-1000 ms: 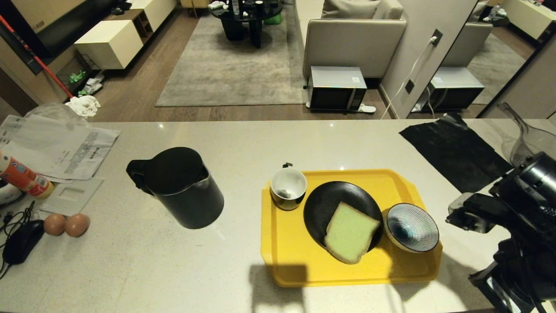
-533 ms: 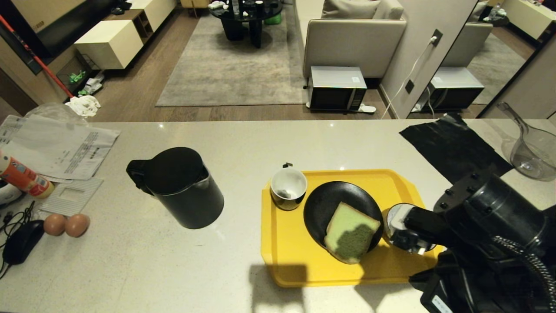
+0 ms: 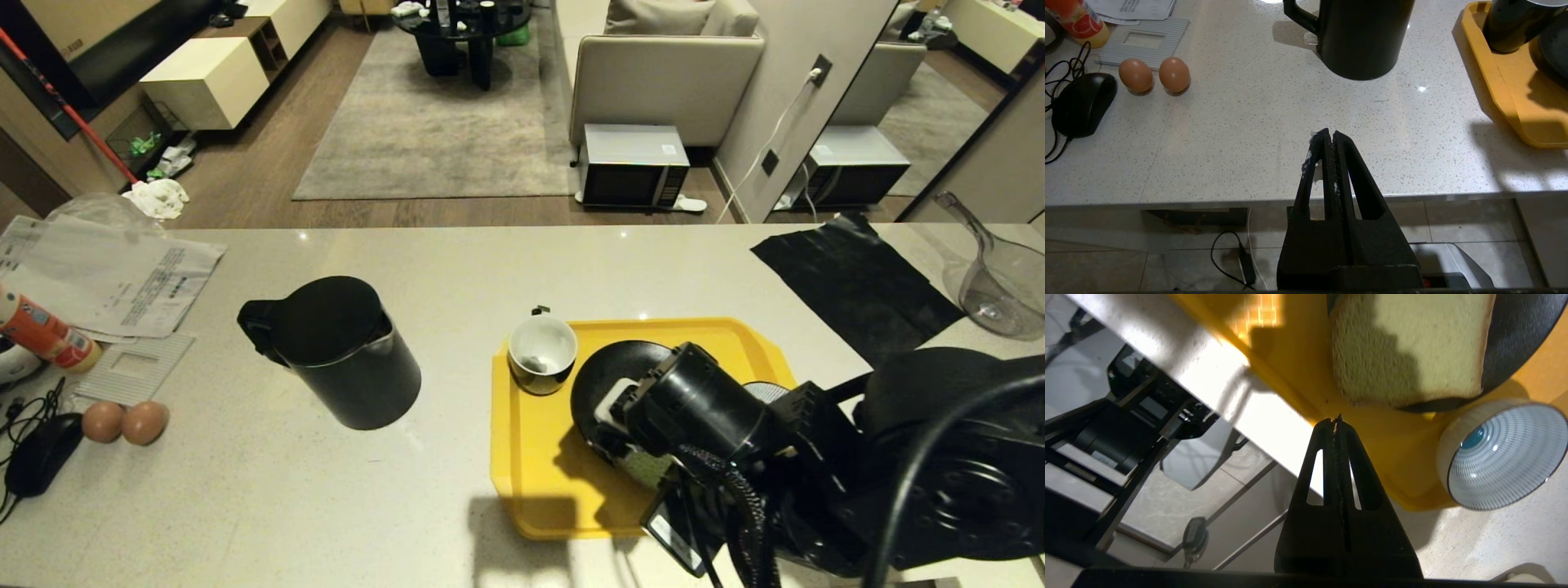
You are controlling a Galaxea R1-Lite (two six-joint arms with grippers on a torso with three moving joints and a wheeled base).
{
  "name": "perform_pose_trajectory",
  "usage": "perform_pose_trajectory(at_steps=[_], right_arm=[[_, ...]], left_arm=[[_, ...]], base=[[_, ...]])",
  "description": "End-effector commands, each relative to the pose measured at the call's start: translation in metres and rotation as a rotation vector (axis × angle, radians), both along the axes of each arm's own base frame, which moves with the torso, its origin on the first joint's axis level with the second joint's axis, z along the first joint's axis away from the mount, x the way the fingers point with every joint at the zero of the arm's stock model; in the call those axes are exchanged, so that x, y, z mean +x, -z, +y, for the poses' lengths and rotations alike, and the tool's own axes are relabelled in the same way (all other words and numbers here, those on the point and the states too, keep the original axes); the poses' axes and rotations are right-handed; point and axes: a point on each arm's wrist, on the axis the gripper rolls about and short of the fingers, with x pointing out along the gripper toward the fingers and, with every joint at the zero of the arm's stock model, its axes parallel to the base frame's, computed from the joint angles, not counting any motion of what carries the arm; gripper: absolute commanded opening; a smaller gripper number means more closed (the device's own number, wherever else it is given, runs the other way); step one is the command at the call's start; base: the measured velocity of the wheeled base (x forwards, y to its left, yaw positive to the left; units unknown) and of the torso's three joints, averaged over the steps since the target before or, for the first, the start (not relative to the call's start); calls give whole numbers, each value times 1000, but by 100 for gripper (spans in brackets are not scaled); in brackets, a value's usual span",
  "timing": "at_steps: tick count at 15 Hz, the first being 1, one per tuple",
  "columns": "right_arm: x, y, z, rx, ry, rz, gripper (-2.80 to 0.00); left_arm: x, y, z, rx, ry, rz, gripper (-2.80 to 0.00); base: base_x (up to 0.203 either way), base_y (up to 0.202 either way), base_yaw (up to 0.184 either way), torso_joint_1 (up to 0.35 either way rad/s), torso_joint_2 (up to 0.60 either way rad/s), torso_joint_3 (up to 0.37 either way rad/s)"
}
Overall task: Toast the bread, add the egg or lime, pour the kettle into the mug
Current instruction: Pick up the bread slice
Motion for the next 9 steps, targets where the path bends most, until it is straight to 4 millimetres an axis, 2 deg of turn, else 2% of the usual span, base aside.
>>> perform_pose_trajectory(at_steps=[1, 3, 9], right_arm=[[16, 21, 23, -60, 10, 3, -280], [25, 25, 31, -78, 25, -18, -280], [34, 32, 27, -149, 87, -67, -280]], left_arm=[[0, 0, 0, 0, 0, -1, -280], [0, 0, 0, 0, 0, -1, -280], [0, 0, 0, 0, 0, -1, -280]], base=[[0, 0, 0, 0, 0, 0], [0, 0, 0, 0, 0, 0], [0, 0, 0, 0, 0, 0]])
